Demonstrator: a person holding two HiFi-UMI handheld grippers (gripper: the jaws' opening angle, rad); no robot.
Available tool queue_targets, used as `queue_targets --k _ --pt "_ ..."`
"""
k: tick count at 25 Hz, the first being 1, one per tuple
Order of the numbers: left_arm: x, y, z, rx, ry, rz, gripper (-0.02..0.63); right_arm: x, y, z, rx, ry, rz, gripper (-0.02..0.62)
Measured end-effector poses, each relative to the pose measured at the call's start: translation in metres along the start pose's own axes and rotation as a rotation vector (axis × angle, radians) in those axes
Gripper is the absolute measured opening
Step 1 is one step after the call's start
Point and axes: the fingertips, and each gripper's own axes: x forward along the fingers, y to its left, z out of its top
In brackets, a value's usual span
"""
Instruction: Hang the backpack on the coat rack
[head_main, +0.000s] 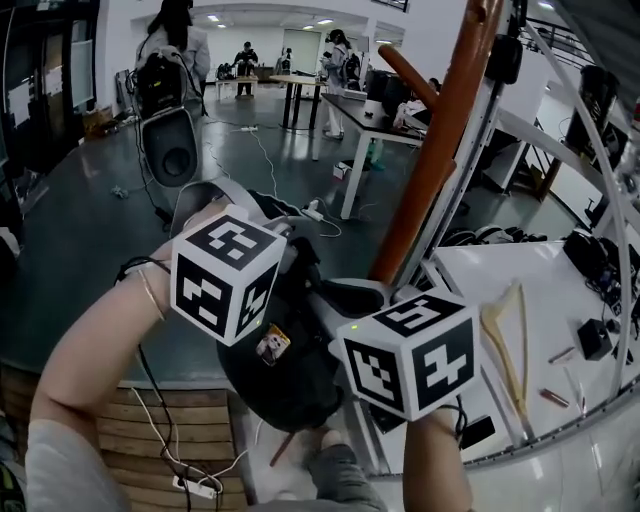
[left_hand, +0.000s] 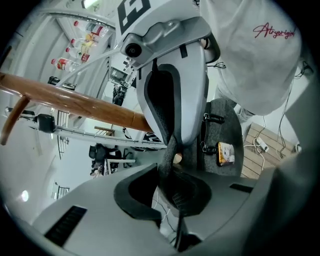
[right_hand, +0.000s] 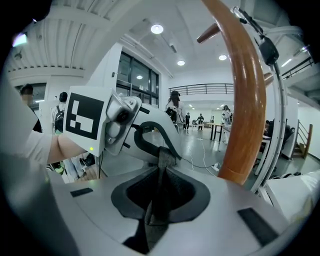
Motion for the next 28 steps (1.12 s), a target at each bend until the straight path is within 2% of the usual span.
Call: queue_targets --k 2,4,6,8,9,12,14,16,18,21,25,26,28 --pt "0.004 0.0 0.003 0.007 -0.006 -0.005 0.046 -0.004 0.002 -0.001 -0.061 -0.028 -0.036 0.052" --pt "0.008 -0.001 0.008 0.0 -0.024 0.005 0.046 -0.015 0.005 -0.003 -0.137 -0.101 -0.077 0.064" --pt "0.014 -0.003 0.007 -0.026 -0.027 0.008 0.052 -0.041 0.001 0.0 -0.172 -0.251 -0.143 0.069" --pt "0.021 -0.008 -0.001 -0.053 -0.02 0.004 0.052 -0.073 -0.017 0.004 -0.148 -0.401 -0.221 0.069" --pt "0.022 -0.01 -0.004 -0.066 -0.028 0.008 0.052 -0.085 -0.028 0.002 -0.132 -0.436 -0.242 0.071" --pt "0.021 -0.013 -0.002 -0.08 -0.086 0.031 0.051 -0.094 -0.051 -0.012 -0.094 -0.429 -0.23 0.071" --pt "0.024 -0.017 0.003 -0.058 -0.105 0.016 0.052 -0.09 -0.049 -0.018 -0.068 -0.431 -0.198 0.071" --pt "0.027 -0.021 0.007 -0.084 -0.148 0.017 0.052 -0.088 -0.038 -0.018 -0.061 -0.458 -0.17 0.071" --pt "0.029 -0.021 0.01 -0.161 -0.227 0.062 0.052 -0.091 -0.027 -0.015 -0.063 -0.507 -0.154 0.071" --pt "0.035 -0.022 0.009 -0.258 -0.302 0.178 0.055 -0.099 -0.018 -0.012 -0.076 -0.579 -0.168 0.071" --pt "0.032 -0.023 -0.007 -0.44 -0.421 0.349 0.055 -0.096 -0.012 -0.025 -0.122 -0.562 -0.191 0.071" --pt "0.027 -0.023 -0.011 -0.484 -0.466 0.388 0.064 -0.095 -0.012 -0.029 -0.117 -0.554 -0.185 0.071" --pt "0.015 -0.023 -0.015 -0.56 -0.551 0.475 0.135 -0.095 -0.012 -0.034 -0.095 -0.551 -0.163 0.071"
